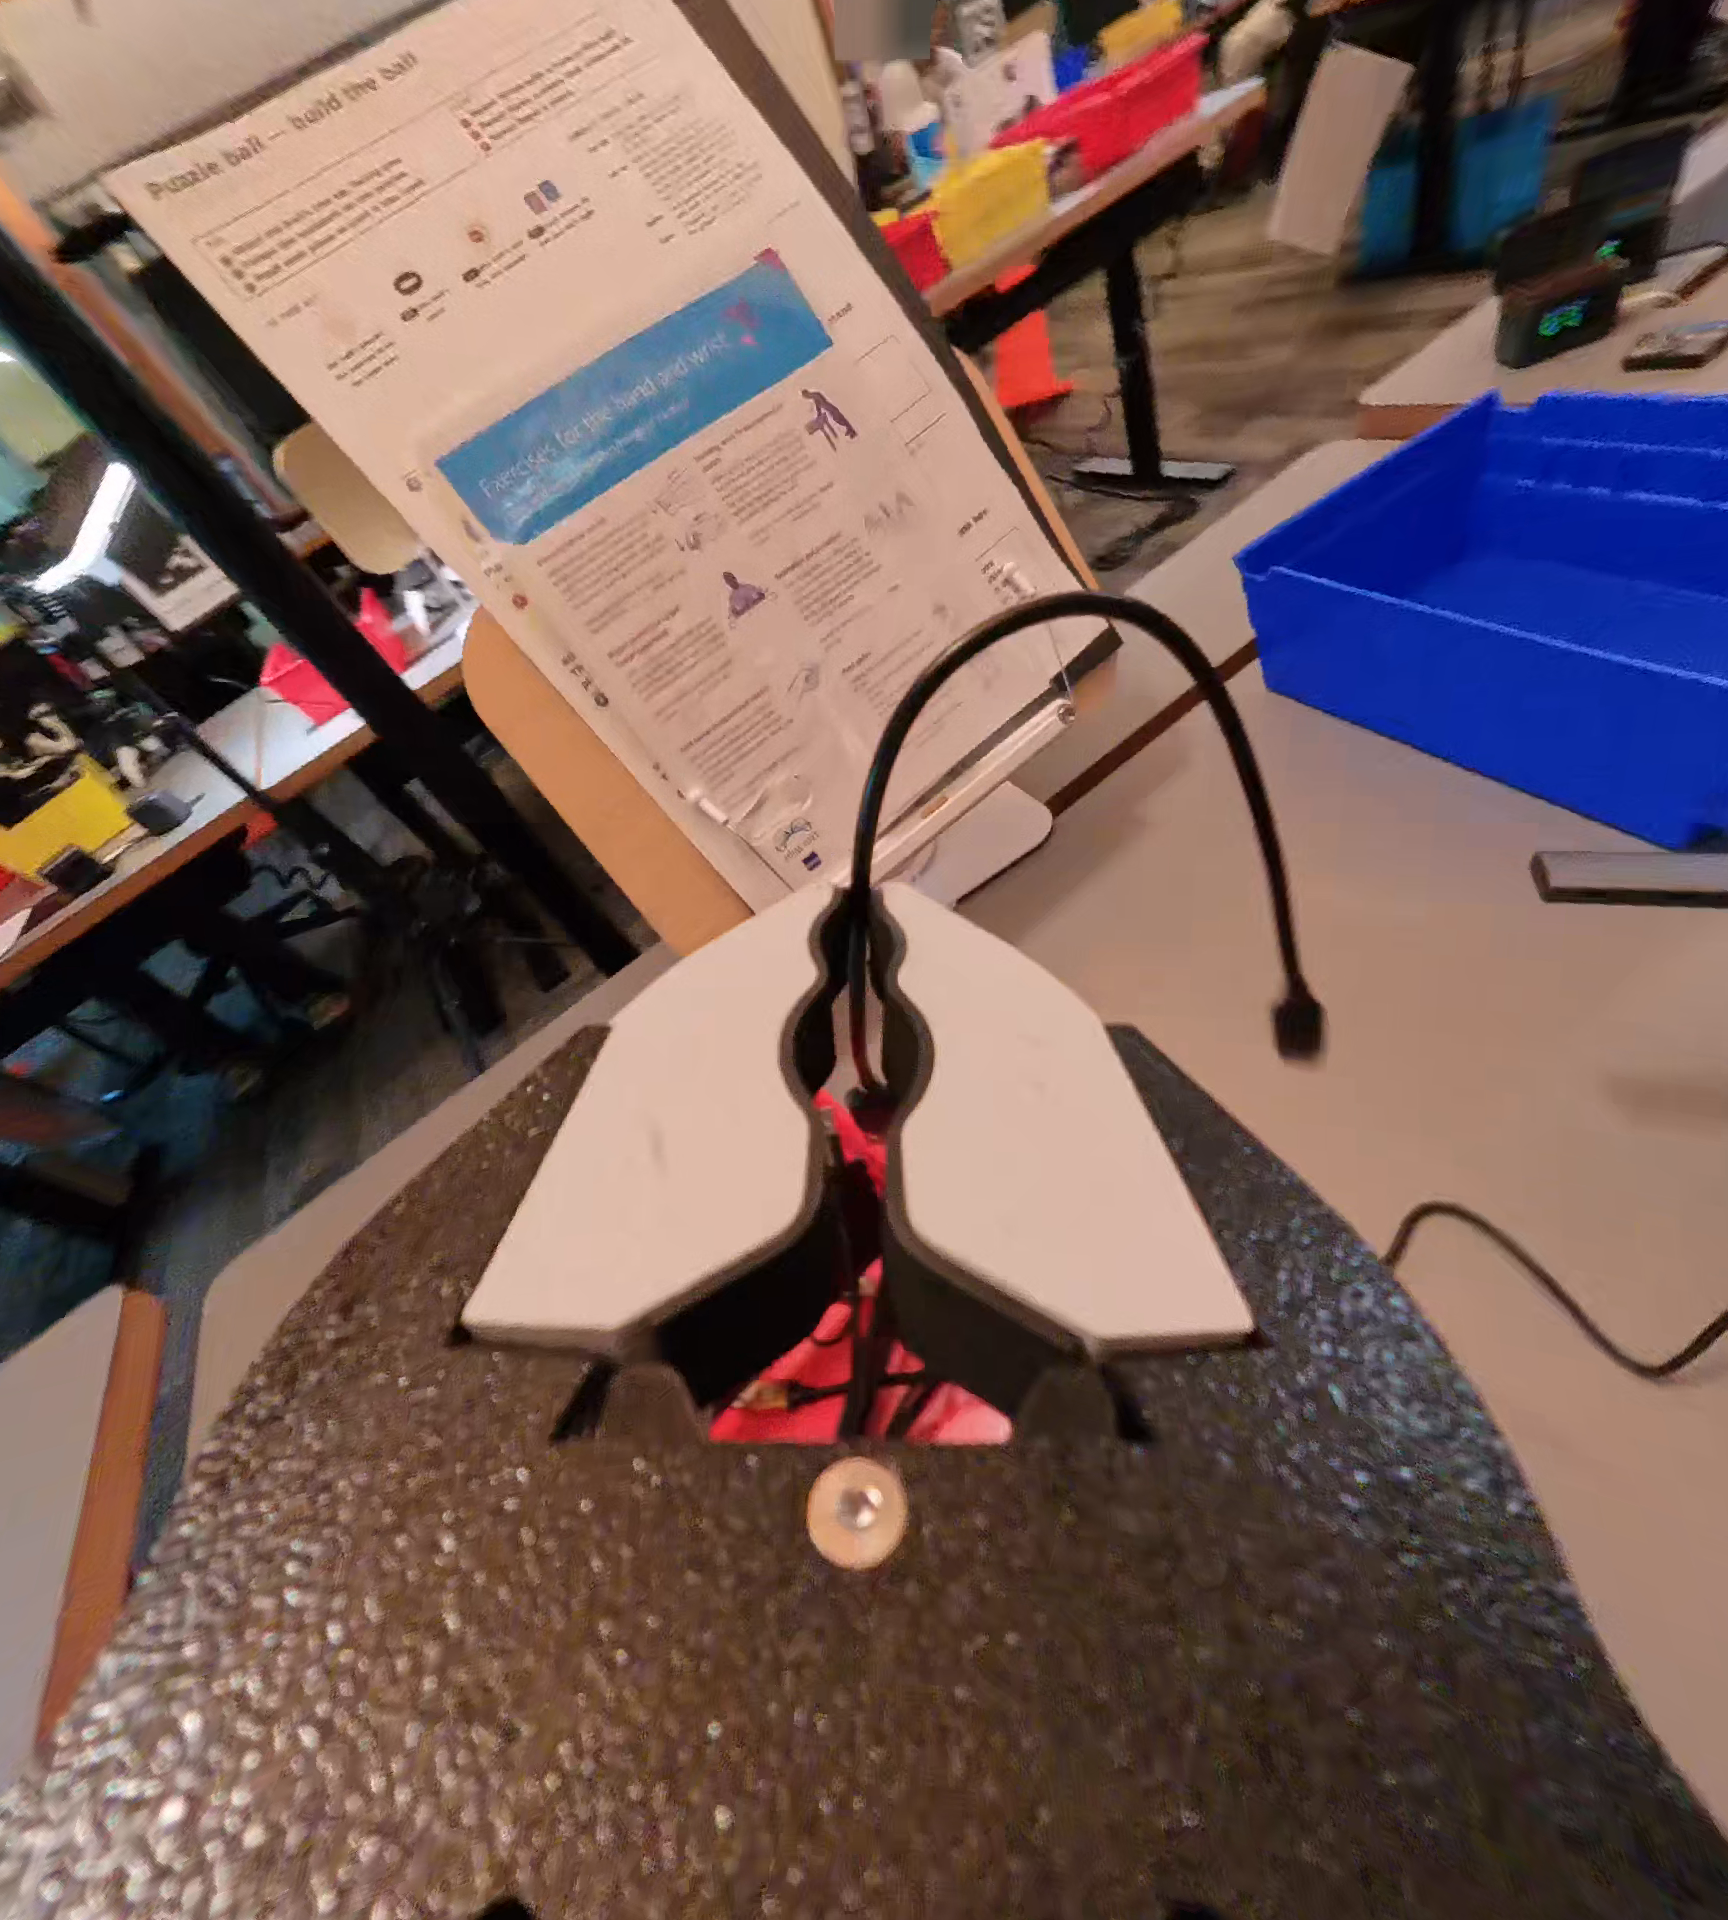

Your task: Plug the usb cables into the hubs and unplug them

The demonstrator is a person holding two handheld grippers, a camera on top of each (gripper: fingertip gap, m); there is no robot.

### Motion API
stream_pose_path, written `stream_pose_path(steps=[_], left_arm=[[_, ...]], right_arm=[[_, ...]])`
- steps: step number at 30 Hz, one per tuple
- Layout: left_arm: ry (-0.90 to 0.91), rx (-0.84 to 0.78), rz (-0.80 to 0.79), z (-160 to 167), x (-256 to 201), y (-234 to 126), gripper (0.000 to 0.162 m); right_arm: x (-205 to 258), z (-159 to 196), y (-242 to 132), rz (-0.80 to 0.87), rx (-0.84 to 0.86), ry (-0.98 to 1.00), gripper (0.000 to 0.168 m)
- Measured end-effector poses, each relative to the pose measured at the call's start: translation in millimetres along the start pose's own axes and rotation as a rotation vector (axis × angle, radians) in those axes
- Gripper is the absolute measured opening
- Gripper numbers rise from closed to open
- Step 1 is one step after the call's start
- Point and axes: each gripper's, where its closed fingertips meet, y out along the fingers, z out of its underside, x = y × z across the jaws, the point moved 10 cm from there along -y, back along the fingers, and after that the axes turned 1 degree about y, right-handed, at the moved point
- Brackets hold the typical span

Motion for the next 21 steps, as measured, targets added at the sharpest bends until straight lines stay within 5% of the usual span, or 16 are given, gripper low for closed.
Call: stream_pose_path(steps=[9, 16, 21], left_arm=[[0.338, 0.163, -0.204, 113, -137, -7, 0.002], [0.314, 0.063, -0.236, 90, -164, 24, 0.002], [0.196, 0.039, -0.27, 104, -173, 46, 0.003]], right_arm=[[-1, 0, -1, -0.003, -0.012, 0.008, 0.024], [1, 0, -1, -0.004, -0.005, -0.006, 0.024], [0, -1, -3, -0.008, -0.021, 0.0, 0.024]])
